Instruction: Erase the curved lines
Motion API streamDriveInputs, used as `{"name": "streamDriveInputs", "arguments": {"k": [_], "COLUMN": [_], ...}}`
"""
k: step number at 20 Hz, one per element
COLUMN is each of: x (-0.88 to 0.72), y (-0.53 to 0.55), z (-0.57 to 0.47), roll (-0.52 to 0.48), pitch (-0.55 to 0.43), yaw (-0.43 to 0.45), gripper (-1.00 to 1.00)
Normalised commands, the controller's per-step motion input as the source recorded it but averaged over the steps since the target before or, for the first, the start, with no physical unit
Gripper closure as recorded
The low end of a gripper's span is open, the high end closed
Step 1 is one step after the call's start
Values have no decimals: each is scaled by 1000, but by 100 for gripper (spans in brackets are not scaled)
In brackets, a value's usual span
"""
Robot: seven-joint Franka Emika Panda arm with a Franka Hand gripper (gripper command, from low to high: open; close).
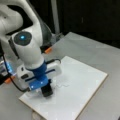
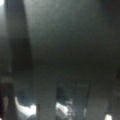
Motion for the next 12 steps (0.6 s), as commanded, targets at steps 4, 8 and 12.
{"name": "streamDriveInputs", "arguments": {"k": [4, 8, 12], "x": [-110, -90, -86], "y": [116, 33, 38], "z": [-238, -225, -207], "roll": [67, 103, 101], "pitch": [-230, -219, -208], "yaw": [-179, -91, -63], "gripper": [100, 100, 100]}}
